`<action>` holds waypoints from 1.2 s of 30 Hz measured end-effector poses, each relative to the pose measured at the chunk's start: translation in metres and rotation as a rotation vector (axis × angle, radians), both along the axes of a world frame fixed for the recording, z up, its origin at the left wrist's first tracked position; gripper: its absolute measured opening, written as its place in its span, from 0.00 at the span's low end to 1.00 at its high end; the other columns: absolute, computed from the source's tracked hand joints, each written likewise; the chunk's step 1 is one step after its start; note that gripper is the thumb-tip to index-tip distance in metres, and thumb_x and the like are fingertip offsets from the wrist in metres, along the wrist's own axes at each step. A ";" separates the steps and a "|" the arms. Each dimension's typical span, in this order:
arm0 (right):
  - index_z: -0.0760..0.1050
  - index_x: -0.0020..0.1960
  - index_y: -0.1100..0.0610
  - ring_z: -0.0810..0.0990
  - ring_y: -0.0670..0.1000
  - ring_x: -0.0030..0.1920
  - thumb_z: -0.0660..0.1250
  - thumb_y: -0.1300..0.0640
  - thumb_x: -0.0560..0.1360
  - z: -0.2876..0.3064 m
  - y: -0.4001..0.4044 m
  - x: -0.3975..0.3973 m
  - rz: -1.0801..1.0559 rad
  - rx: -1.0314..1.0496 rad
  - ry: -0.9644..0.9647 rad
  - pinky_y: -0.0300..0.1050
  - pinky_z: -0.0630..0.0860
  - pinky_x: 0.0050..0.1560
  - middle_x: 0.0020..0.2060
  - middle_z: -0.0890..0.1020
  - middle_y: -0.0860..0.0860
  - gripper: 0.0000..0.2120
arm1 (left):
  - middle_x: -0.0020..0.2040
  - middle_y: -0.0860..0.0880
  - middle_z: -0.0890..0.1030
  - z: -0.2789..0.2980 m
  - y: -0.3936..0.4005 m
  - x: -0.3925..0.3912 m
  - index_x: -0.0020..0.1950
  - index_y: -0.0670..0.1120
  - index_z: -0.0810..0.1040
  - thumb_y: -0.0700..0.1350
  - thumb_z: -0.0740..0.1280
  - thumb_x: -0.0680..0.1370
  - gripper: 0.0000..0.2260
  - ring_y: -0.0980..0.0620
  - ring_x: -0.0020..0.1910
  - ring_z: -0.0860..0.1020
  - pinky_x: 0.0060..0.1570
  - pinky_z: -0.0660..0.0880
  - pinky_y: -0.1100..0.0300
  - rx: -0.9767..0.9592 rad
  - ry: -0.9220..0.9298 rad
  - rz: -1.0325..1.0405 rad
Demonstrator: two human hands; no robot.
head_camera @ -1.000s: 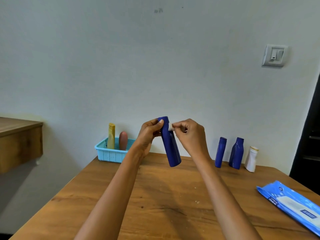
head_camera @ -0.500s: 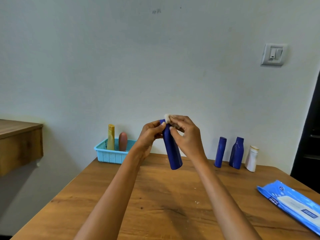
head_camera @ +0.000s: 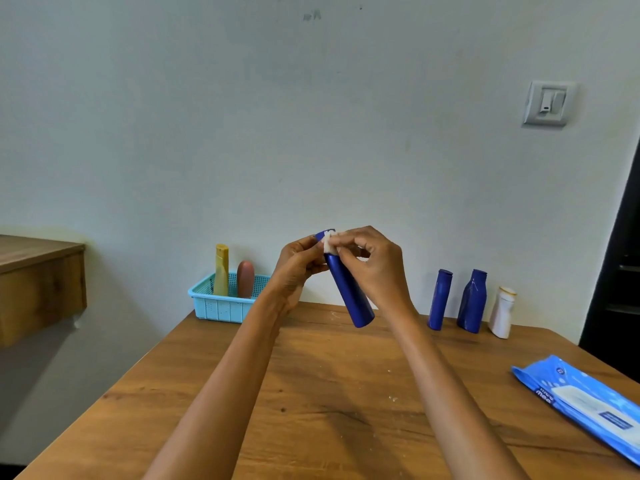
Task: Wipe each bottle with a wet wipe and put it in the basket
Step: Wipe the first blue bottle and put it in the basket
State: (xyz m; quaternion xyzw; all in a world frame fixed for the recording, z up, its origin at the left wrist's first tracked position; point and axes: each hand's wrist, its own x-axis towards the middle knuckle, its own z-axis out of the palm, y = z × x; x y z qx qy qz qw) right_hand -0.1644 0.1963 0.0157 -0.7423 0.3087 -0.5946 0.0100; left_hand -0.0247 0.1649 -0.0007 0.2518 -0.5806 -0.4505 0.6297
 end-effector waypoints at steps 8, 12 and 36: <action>0.80 0.49 0.56 0.78 0.42 0.44 0.68 0.59 0.75 -0.007 -0.007 -0.005 -0.072 0.118 0.026 0.30 0.73 0.40 0.45 0.82 0.47 0.04 | 0.43 0.46 0.82 -0.002 -0.002 0.004 0.52 0.44 0.79 0.43 0.63 0.78 0.06 0.50 0.44 0.81 0.50 0.77 0.58 0.011 0.036 0.019; 0.81 0.52 0.54 0.79 0.45 0.48 0.68 0.61 0.74 -0.005 -0.003 0.003 -0.014 -0.029 0.102 0.35 0.76 0.46 0.48 0.82 0.48 0.08 | 0.44 0.45 0.82 0.000 -0.002 0.004 0.52 0.42 0.79 0.41 0.63 0.78 0.07 0.50 0.45 0.81 0.49 0.78 0.60 -0.024 -0.001 0.036; 0.81 0.38 0.56 0.77 0.43 0.41 0.67 0.66 0.71 -0.015 -0.009 -0.011 0.026 0.237 0.055 0.31 0.71 0.40 0.41 0.81 0.48 0.08 | 0.38 0.52 0.82 -0.006 0.004 0.012 0.50 0.45 0.78 0.41 0.60 0.80 0.07 0.57 0.40 0.80 0.48 0.77 0.62 -0.031 0.186 0.037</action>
